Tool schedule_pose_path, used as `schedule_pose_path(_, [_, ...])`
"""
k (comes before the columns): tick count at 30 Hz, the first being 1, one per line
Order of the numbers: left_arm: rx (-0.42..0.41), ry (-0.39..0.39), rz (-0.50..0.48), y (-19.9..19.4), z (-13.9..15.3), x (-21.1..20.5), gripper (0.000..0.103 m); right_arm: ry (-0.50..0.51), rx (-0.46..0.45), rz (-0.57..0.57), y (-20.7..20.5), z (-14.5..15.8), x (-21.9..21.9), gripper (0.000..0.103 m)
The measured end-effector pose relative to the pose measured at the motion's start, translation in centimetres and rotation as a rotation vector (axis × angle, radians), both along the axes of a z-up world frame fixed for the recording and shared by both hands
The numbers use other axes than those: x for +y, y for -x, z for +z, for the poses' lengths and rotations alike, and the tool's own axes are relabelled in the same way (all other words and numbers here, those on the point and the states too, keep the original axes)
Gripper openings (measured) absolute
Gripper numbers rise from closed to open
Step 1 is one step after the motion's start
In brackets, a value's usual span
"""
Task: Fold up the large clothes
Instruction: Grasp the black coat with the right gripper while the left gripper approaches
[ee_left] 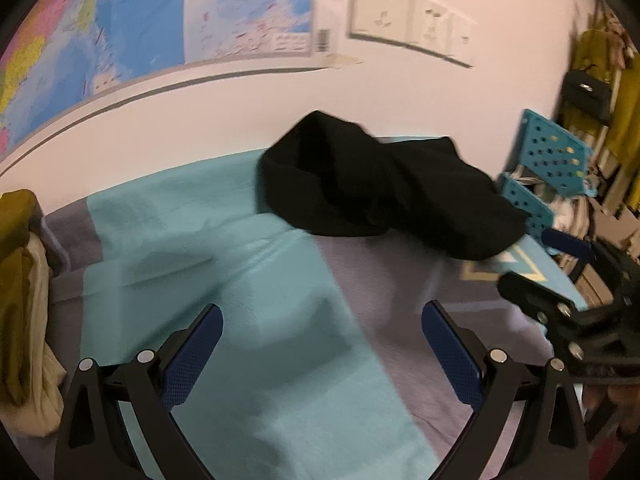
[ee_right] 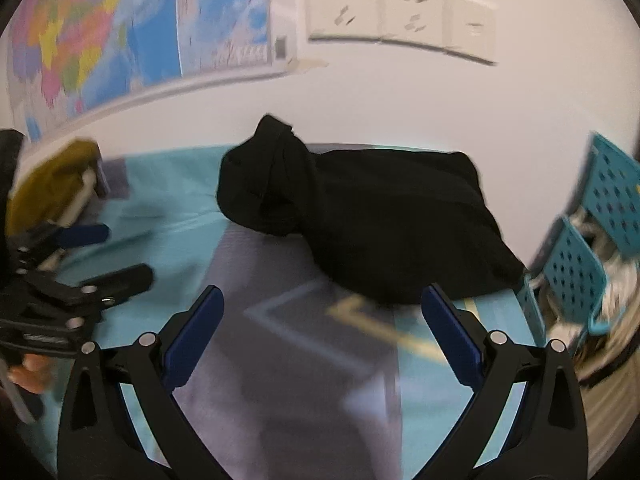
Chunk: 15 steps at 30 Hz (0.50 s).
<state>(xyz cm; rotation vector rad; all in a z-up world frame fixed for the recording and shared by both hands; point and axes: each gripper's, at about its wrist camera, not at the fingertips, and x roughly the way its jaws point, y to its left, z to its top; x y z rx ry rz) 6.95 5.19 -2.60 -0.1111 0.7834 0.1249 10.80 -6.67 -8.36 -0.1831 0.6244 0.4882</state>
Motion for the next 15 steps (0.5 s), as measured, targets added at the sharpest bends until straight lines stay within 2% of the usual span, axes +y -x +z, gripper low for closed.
schedule_pose_path(3, [0.012, -0.007, 0.039, -0.9, -0.4, 1.5, 0.096, 0.053, 0.028, 0.028, -4.1, -0.9, 1.9, 0.097])
schedule_pose_path(7, [0.025, -0.022, 0.071, -1.5, -0.7, 2.8, 0.096, 0.084, 0.067, 0.079, -8.4, -2.2, 3.8, 0.08])
schedule_pose_path(8, [0.027, -0.026, 0.077, -1.7, -0.8, 3.1, 0.096, 0.111, 0.078, 0.078, -9.5, -2.8, 4.4, 0.065])
schedule_pose_path(9, [0.029, -0.027, 0.081, -1.9, -0.8, 3.3, 0.096, 0.129, 0.079, 0.084, -9.9, -3.0, 4.7, 0.06])
schedule_pose_path(10, [0.032, -0.026, 0.085, -2.0, -0.9, 3.5, 0.096, 0.143, 0.076, 0.096, -10.2, -3.1, 5.0, 0.05])
schedule_pose_path(11, [0.036, -0.021, 0.088, -2.2, -1.1, 3.8, 0.096, 0.151, 0.067, 0.112, -10.3, -3.0, 5.1, 0.025])
schedule_pose_path(12, [0.04, -0.019, 0.092, -2.4, -1.2, 4.0, 0.096, 0.144, 0.058, 0.147, -10.0, -2.4, 4.9, 0.007])
schedule_pose_path(15, [0.054, -0.028, 0.097, -2.8, -1.6, 4.4, 0.096, 0.11, -0.012, 0.181, -8.5, 0.2, 2.9, 0.005])
